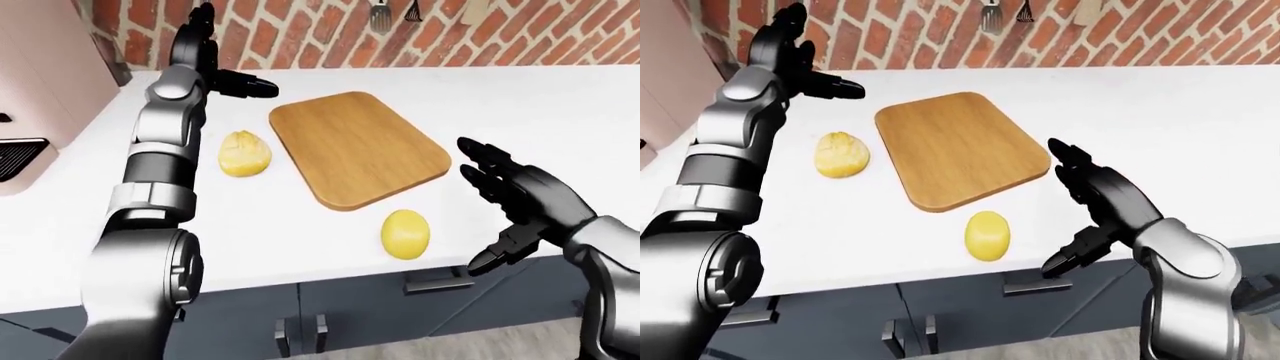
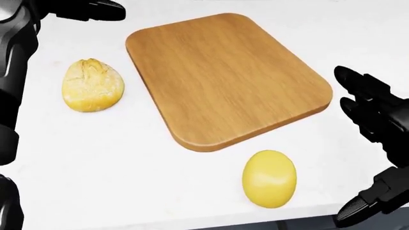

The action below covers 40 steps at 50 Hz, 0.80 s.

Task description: Place the bread and cheese on the cutting board.

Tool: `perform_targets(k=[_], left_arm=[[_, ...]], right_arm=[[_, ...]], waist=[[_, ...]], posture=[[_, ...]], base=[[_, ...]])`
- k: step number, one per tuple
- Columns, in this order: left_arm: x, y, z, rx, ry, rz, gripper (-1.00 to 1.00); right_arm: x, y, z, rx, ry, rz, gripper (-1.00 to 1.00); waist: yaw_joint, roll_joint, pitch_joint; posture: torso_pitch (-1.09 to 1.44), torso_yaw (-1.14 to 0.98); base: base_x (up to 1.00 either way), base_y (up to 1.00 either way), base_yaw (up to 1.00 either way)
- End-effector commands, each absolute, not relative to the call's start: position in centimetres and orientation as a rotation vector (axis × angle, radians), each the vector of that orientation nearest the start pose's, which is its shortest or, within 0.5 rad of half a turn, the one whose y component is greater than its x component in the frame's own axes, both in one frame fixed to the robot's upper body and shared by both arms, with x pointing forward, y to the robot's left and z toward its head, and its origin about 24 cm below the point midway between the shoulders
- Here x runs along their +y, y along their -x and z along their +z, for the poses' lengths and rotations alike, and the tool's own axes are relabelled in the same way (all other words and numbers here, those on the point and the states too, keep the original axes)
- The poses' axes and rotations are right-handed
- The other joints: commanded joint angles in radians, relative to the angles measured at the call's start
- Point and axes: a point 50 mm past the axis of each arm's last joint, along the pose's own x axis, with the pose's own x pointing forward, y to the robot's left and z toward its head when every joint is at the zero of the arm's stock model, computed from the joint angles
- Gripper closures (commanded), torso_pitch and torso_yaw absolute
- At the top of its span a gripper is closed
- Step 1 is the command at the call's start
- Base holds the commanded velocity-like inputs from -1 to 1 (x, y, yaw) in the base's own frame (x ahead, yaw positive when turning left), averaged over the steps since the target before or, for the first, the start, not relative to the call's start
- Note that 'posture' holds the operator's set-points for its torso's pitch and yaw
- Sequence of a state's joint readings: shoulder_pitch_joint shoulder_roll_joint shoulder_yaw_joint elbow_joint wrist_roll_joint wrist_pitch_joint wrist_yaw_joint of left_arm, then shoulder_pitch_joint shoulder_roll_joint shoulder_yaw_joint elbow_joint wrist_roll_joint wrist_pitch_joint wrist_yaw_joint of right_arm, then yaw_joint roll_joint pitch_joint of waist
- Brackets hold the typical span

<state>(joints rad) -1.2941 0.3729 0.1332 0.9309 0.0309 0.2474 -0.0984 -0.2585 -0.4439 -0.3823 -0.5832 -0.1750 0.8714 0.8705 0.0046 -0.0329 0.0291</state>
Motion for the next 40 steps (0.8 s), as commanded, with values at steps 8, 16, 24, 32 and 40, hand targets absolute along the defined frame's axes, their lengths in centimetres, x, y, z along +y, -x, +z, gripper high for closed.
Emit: perform_targets(k=[8, 16, 24, 32, 40], left_arm=[[18.4, -41.8, 30.3, -0.241, -0.224, 0.024, -1.0], [18.4, -41.7, 30.6, -0.244, -0.225, 0.023, -1.0], [18.4, -41.7, 30.0, -0.233, -0.225, 0.022, -1.0], [18.4, -41.7, 29.9, -0.229, -0.22, 0.02, -1.0], [18.2, -41.7, 30.0, -0.232, -0.223, 0.016, -1.0]], right_arm=[[-22.8, -24.4, 20.7, 0.054, 0.469, 0.325, -1.0], [-21.6, -24.1, 20.8, 0.038, 0.477, 0.355, -1.0], [-21.0, -24.2, 20.7, 0.035, 0.475, 0.369, -0.84], [-20.6, -24.2, 20.1, 0.041, 0.466, 0.38, -0.9], [-20.3, -24.2, 20.2, 0.038, 0.467, 0.389, -0.5]], waist=[[-0.002, 0.005, -0.029], [-0.003, 0.006, -0.029], [-0.003, 0.01, -0.029], [-0.004, 0.013, -0.03], [-0.005, 0.014, -0.03]], posture=[[0.0, 0.0], [0.0, 0.0], [0.0, 0.0], [0.0, 0.0], [0.0, 0.0]], base=[[0.0, 0.0, 0.0], [0.0, 0.0, 0.0], [0.0, 0.0, 0.0], [0.0, 0.0, 0.0], [0.0, 0.0, 0.0]])
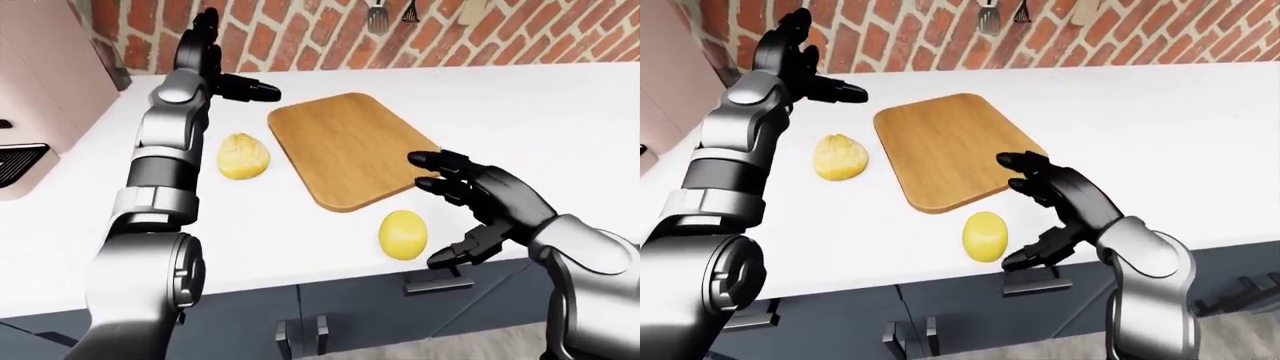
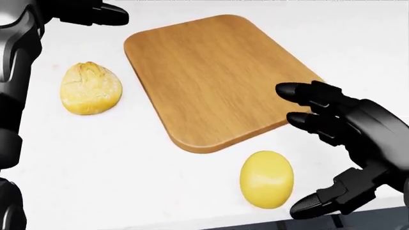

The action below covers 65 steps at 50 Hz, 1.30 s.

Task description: Place the bread and cheese on the cutting board.

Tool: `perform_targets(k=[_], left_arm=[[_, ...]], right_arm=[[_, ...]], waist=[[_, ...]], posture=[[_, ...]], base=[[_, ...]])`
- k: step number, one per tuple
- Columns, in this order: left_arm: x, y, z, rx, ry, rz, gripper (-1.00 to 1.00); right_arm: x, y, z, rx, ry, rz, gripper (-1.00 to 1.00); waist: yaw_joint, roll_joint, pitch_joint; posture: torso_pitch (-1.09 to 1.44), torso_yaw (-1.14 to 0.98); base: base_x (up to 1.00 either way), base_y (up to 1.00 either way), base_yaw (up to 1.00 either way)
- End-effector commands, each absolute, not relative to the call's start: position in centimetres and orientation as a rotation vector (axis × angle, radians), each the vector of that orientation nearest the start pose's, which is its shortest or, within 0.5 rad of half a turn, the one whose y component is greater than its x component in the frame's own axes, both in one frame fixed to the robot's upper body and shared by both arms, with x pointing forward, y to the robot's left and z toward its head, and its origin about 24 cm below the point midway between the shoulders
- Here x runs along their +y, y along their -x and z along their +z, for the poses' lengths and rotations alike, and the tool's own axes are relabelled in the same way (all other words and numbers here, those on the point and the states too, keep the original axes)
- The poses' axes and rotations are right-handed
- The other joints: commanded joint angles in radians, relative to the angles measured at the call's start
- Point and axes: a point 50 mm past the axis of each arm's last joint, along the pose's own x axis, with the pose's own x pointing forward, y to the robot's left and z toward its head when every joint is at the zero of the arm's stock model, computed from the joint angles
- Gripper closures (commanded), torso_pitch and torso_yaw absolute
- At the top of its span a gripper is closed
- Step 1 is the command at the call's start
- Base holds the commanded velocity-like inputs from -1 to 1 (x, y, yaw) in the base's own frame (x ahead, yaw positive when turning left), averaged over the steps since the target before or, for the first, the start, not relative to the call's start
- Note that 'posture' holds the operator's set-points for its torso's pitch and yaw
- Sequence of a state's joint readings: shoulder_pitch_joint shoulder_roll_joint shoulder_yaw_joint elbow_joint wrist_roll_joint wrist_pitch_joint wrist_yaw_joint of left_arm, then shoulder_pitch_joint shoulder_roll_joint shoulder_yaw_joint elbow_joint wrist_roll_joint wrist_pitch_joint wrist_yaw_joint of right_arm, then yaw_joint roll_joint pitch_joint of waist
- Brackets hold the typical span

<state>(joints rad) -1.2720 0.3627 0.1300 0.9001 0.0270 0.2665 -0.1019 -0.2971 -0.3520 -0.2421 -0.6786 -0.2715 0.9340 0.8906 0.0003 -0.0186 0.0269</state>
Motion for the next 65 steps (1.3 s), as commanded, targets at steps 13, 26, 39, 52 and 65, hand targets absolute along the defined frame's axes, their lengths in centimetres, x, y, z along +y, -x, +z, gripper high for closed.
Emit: perform_targets(k=[13, 26, 39, 52, 65], left_arm=[[18.4, -41.8, 29.5, -0.225, -0.229, 0.012, -1.0], [18.5, -41.8, 29.3, -0.219, -0.228, 0.018, -1.0], [18.5, -41.9, 28.8, -0.213, -0.223, 0.019, -1.0], [18.6, -41.9, 28.0, -0.205, -0.223, 0.022, -1.0], [18.5, -41.8, 28.4, -0.208, -0.23, 0.023, -1.0]], right_arm=[[-19.4, -24.2, 18.4, 0.056, 0.461, 0.415, -0.55], [-18.4, -23.6, 17.8, 0.061, 0.462, 0.451, -0.55], [-17.9, -23.5, 18.2, 0.048, 0.454, 0.471, 0.23], [-18.1, -23.6, 17.3, 0.056, 0.446, 0.469, 0.95], [-19.1, -24.2, 24.5, -0.07, 0.368, 0.401, 0.94]], waist=[[-0.001, 0.001, -0.03], [-0.002, 0.004, -0.032], [-0.003, 0.005, -0.035], [-0.002, 0.007, -0.041], [-0.004, 0.01, -0.03]], posture=[[0.0, 0.0], [0.0, 0.0], [0.0, 0.0], [0.0, 0.0], [0.0, 0.0]], base=[[0.0, 0.0, 0.0], [0.0, 0.0, 0.0], [0.0, 0.0, 0.0], [0.0, 0.0, 0.0], [0.0, 0.0, 0.0]])
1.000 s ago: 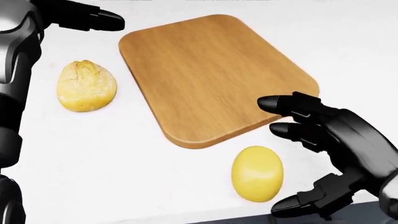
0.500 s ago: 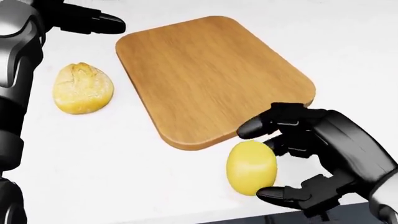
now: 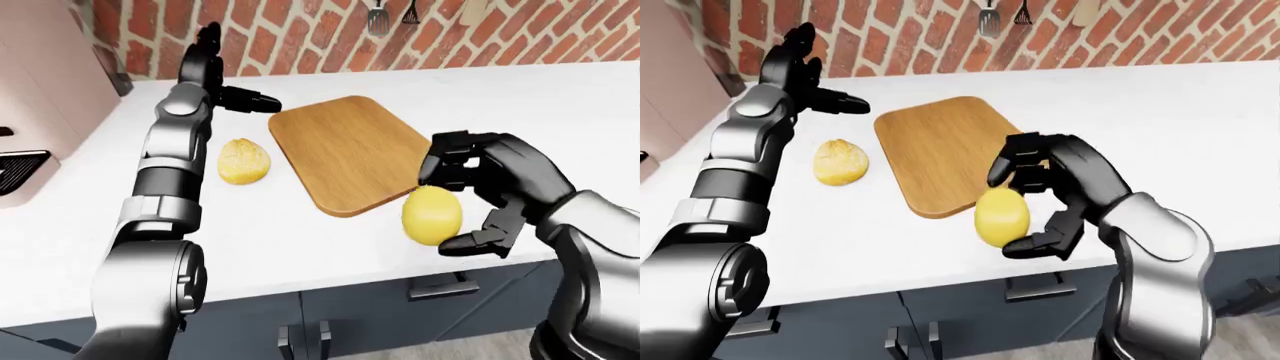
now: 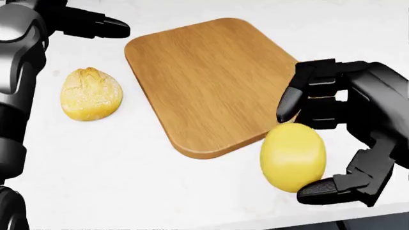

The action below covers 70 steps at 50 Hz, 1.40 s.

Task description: Place the bread and cheese on the cutting board.

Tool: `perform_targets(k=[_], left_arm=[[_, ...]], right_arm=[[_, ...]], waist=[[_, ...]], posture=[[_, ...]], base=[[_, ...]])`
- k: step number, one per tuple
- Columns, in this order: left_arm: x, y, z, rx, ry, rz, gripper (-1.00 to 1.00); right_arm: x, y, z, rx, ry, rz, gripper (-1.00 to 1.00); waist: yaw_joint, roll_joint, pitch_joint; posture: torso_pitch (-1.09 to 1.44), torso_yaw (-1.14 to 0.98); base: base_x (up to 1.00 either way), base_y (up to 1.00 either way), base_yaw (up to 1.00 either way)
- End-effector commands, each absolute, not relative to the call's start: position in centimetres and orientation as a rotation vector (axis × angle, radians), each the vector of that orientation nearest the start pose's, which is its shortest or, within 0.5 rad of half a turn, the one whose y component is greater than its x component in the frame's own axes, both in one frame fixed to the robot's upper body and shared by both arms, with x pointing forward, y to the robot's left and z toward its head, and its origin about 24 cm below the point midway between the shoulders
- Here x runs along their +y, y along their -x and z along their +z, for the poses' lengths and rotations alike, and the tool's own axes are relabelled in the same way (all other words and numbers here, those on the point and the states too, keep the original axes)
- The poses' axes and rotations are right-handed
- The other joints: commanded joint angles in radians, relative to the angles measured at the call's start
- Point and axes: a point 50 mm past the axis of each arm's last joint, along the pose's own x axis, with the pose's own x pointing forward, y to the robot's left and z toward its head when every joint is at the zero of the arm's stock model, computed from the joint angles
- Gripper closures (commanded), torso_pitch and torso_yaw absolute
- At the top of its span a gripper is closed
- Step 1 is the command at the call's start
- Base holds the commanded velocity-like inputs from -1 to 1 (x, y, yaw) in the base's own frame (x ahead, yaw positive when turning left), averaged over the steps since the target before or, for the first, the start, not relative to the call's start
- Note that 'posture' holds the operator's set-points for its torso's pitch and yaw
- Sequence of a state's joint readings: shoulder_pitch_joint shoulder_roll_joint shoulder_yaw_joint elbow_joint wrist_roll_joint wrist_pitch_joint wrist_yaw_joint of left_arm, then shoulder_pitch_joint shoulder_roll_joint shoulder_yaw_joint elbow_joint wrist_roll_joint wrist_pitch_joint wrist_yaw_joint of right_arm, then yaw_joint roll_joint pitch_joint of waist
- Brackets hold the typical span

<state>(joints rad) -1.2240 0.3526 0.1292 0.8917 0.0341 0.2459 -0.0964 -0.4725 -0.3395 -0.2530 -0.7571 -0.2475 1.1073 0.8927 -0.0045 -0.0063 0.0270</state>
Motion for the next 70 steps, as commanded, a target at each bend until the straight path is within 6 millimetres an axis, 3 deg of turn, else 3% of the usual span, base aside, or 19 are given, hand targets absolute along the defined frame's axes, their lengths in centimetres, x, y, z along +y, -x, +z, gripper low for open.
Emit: perform_targets(k=[1, 5, 7, 12, 19, 25, 33, 42, 51, 58, 64, 70], left_arm=[[18.5, -41.8, 28.6, -0.209, -0.231, 0.023, -1.0], [18.7, -41.6, 28.9, -0.213, -0.256, 0.017, -1.0], [18.9, -41.4, 28.5, -0.223, -0.348, 0.026, -1.0], [19.6, -41.1, 29.7, -0.226, -0.263, 0.026, -1.0], [19.6, -41.2, 29.0, -0.2, -0.299, 0.005, -1.0], [20.1, -40.6, 29.6, -0.196, -0.43, -0.018, -1.0], [21.1, -39.5, 32.5, -0.174, -0.596, -0.074, -1.0], [22.4, -39.3, 32.4, -0.114, -0.622, -0.096, -1.0], [22.6, -38.3, 31.3, -0.063, -0.692, -0.183, -1.0], [22.1, -38.1, 29.0, 0.009, -0.712, -0.253, -1.0], [22.0, -38.0, 28.4, 0.021, -0.709, -0.261, -1.0], [21.4, -37.6, 26.3, 0.071, -0.733, -0.314, -1.0]], right_arm=[[-19.2, -24.2, 25.0, -0.071, 0.366, 0.4, 0.94], [-19.4, -24.8, 26.8, -0.095, 0.347, 0.386, 0.93], [-19.7, -25.1, 28.1, -0.113, 0.304, 0.37, 0.92], [-20.0, -26.3, 29.9, -0.14, 0.344, 0.336, 0.92], [-20.2, -28.9, 31.0, -0.138, 0.322, 0.3, 0.92], [-20.4, -30.4, 31.6, -0.136, 0.323, 0.279, 0.92], [-19.8, -31.0, 33.9, -0.151, 0.336, 0.288, 0.92], [-19.9, -31.6, 34.0, -0.135, 0.349, 0.277, 0.92], [-19.5, -31.8, 32.8, -0.12, 0.352, 0.284, 0.92], [-19.3, -31.6, 31.7, -0.108, 0.345, 0.29, 0.91], [-19.2, -31.8, 30.7, -0.098, 0.335, 0.293, 0.91], [-19.0, -31.7, 30.8, -0.098, 0.337, 0.301, 0.91]], waist=[[0.001, -0.003, -0.029], [0.001, -0.005, -0.024], [0.001, -0.007, -0.022], [0.004, -0.007, -0.018], [0.006, -0.007, -0.014], [0.007, -0.006, -0.015], [0.009, -0.004, -0.007], [0.011, -0.003, -0.011], [0.01, -0.002, -0.01], [0.012, -0.002, -0.009], [0.011, -0.003, -0.013], [0.011, -0.001, -0.014]], posture=[[0.0, 0.0], [0.0, 0.0], [0.0, 0.0], [0.0, 0.0], [0.0, 0.0], [0.0, 0.0], [0.0, 0.0], [0.0, 0.0], [0.0, 0.0], [0.0, 0.0], [0.0, 0.0], [0.0, 0.0]], base=[[0.0, 0.0, 0.0], [0.0, 0.0, 0.0], [0.0, 0.0, 0.0], [0.0, 0.0, 0.0], [0.0, 0.0, 0.0], [0.0, 0.0, 0.0], [0.0, 0.0, 0.0], [0.0, 0.0, 0.0], [0.0, 0.0, 0.0], [0.0, 0.0, 0.0], [0.0, 0.0, 0.0], [0.0, 0.0, 0.0]])
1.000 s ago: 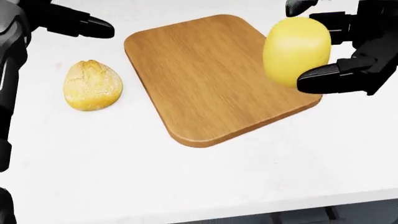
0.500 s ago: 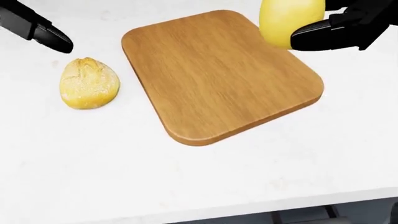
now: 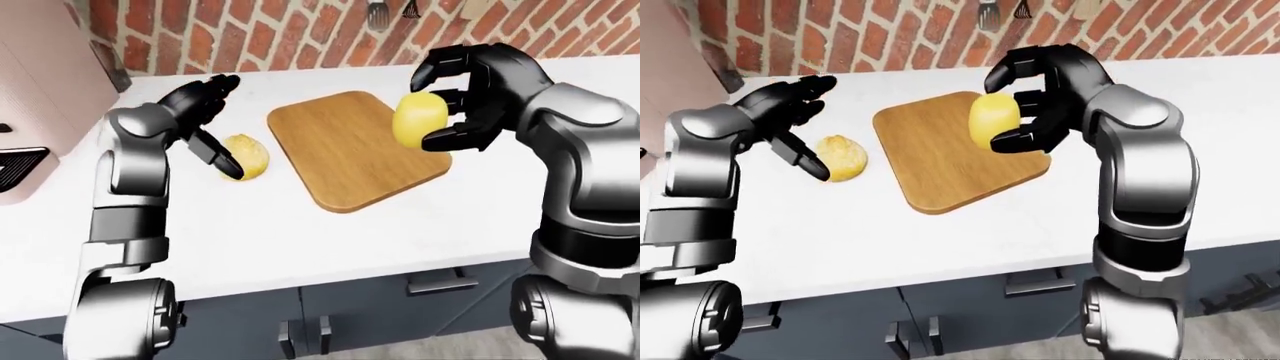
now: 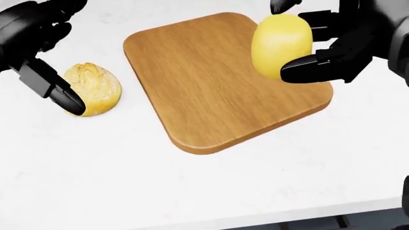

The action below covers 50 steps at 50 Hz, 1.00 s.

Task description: Place the bread and cheese on the cutting board.

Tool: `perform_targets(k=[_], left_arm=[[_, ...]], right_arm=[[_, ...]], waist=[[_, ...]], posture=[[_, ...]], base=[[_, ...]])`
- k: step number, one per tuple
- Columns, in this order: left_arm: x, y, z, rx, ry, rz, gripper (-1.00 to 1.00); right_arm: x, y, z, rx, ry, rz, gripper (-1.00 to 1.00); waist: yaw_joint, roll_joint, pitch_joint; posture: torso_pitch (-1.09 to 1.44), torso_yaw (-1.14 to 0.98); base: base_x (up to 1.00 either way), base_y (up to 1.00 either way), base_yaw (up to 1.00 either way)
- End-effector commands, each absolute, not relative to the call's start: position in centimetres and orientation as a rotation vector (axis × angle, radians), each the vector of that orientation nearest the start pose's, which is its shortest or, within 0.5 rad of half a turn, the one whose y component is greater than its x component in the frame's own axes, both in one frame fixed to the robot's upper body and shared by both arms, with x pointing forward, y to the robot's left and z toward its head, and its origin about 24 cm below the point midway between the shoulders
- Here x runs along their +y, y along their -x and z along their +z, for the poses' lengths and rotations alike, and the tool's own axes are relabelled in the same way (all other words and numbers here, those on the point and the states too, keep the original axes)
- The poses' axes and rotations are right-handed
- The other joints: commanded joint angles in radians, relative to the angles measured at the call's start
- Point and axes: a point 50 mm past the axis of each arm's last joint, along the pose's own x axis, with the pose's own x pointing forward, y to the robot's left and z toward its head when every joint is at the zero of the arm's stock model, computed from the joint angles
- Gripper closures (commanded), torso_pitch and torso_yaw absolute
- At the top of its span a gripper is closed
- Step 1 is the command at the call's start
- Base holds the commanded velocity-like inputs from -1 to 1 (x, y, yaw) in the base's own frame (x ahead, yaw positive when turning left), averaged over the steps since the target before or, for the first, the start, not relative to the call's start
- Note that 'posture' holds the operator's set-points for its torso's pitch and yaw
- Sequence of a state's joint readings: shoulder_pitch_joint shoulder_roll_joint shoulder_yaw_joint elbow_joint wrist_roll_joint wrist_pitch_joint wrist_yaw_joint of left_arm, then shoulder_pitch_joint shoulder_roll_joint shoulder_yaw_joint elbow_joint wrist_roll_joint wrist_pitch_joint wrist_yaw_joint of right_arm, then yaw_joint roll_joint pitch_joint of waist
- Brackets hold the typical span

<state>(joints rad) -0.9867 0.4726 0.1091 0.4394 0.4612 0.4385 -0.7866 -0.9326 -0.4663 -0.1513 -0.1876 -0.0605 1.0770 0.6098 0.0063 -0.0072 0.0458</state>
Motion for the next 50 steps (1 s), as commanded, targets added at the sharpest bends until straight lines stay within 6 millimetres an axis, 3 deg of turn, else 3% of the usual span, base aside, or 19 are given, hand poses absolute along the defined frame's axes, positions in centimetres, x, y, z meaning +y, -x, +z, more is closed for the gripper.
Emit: perform_targets(k=[1, 19, 31, 50], left_arm=[[21.4, -37.4, 26.3, 0.068, -0.733, -0.313, -1.0], [20.9, -37.0, 25.5, 0.09, -0.755, -0.349, -1.0], [19.6, -36.9, 24.7, 0.097, -0.748, -0.379, -1.0], [20.0, -37.4, 22.0, 0.125, -0.762, -0.357, -1.0]], right_arm=[[-19.0, -31.7, 30.8, -0.098, 0.338, 0.301, 0.91], [-19.3, -31.6, 30.0, -0.09, 0.338, 0.298, 0.92], [-19.4, -31.6, 29.3, -0.077, 0.339, 0.301, 0.91], [-19.5, -31.4, 28.4, -0.065, 0.345, 0.302, 0.92]], waist=[[0.0, 0.0, -0.033], [0.002, -0.004, -0.031], [0.003, -0.007, -0.034], [0.002, -0.005, -0.041]], posture=[[0.0, 0.0], [0.0, 0.0], [0.0, 0.0], [0.0, 0.0]], base=[[0.0, 0.0, 0.0], [0.0, 0.0, 0.0], [0.0, 0.0, 0.0], [0.0, 0.0, 0.0]])
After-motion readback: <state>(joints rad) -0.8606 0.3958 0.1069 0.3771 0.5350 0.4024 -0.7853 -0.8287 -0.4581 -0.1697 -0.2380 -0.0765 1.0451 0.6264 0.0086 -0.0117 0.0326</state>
